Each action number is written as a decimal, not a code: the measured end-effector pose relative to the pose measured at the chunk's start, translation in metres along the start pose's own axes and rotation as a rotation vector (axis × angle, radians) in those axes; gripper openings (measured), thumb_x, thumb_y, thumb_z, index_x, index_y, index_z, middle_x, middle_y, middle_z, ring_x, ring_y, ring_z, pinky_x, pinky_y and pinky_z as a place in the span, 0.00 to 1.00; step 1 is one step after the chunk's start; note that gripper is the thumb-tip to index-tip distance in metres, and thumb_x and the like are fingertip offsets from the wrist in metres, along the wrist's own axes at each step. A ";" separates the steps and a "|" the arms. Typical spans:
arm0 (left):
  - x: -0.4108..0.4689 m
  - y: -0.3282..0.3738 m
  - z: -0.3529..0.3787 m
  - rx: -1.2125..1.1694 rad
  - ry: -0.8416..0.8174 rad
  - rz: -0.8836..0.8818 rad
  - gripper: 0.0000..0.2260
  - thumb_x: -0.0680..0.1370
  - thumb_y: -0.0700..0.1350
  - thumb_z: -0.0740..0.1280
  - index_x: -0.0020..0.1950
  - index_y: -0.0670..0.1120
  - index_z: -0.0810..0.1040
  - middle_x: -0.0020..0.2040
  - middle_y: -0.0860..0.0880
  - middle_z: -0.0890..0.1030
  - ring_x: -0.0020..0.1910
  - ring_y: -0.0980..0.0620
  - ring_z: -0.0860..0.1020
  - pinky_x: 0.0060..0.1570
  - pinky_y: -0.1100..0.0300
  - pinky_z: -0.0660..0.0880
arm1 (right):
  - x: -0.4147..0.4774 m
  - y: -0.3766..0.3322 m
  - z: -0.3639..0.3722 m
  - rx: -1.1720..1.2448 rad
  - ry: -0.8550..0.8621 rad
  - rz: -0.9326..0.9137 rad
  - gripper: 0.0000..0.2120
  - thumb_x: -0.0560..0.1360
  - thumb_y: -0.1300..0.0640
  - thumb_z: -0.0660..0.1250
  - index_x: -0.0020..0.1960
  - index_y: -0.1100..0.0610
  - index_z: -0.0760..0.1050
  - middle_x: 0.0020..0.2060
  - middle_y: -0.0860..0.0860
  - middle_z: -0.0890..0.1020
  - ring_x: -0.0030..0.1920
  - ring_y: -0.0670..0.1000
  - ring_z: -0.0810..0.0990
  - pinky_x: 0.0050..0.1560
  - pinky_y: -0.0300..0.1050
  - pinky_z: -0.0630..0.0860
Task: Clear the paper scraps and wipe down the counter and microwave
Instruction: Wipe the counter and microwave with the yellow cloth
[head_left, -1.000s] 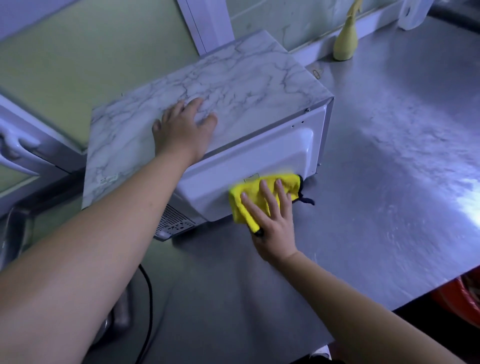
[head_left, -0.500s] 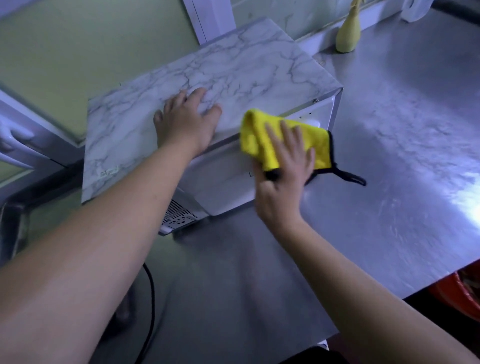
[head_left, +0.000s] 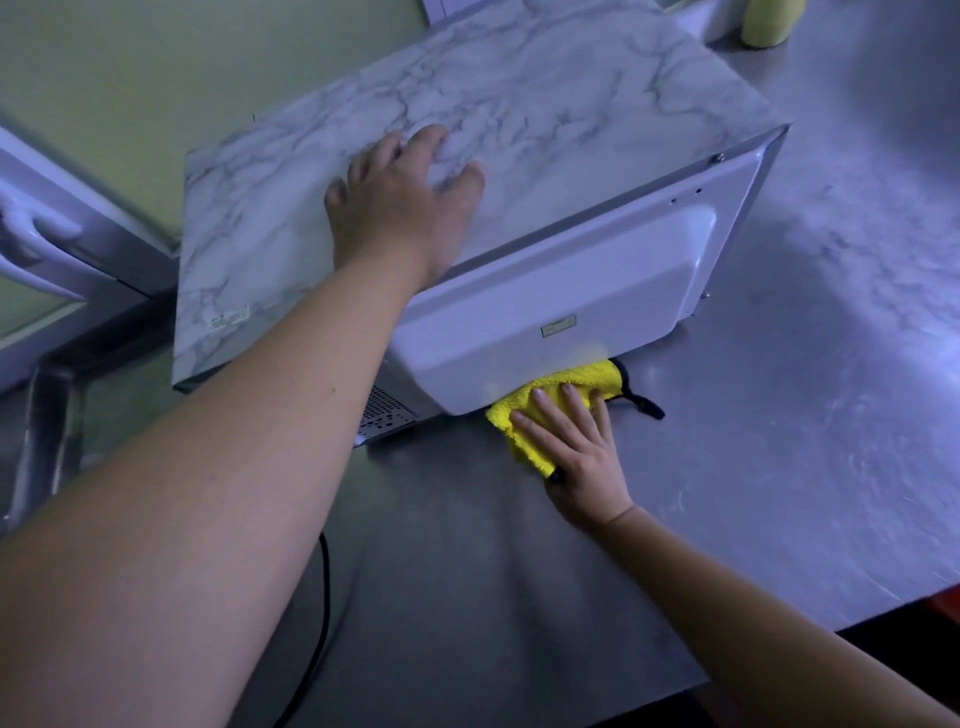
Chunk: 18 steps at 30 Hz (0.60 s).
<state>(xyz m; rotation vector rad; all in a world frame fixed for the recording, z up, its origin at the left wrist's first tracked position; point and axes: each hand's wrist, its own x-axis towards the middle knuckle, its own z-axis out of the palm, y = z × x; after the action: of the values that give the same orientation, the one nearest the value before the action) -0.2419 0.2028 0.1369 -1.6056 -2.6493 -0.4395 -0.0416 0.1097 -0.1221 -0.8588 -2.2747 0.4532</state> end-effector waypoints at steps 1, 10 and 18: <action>0.000 0.000 0.000 -0.004 0.000 -0.001 0.26 0.76 0.66 0.56 0.73 0.63 0.66 0.77 0.53 0.64 0.76 0.51 0.59 0.73 0.49 0.53 | 0.000 -0.003 0.000 0.036 -0.021 0.022 0.41 0.61 0.67 0.64 0.74 0.50 0.70 0.76 0.51 0.66 0.80 0.57 0.54 0.74 0.72 0.53; 0.000 -0.002 0.000 -0.007 0.009 0.014 0.26 0.76 0.66 0.56 0.73 0.62 0.67 0.77 0.52 0.65 0.77 0.51 0.60 0.73 0.49 0.53 | 0.007 -0.018 -0.069 0.921 0.331 0.764 0.13 0.76 0.56 0.65 0.57 0.45 0.80 0.49 0.38 0.84 0.50 0.40 0.81 0.51 0.41 0.77; -0.001 0.000 -0.001 -0.002 0.007 0.016 0.26 0.77 0.65 0.56 0.73 0.61 0.67 0.77 0.52 0.65 0.76 0.50 0.59 0.73 0.48 0.53 | 0.071 0.044 -0.123 1.536 0.718 1.536 0.19 0.78 0.41 0.66 0.64 0.50 0.78 0.55 0.51 0.86 0.55 0.55 0.84 0.57 0.58 0.78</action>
<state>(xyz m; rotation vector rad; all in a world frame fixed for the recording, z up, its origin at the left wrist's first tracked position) -0.2415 0.2018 0.1378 -1.6216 -2.6300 -0.4466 0.0225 0.2010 -0.0231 -1.2594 0.0980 1.7312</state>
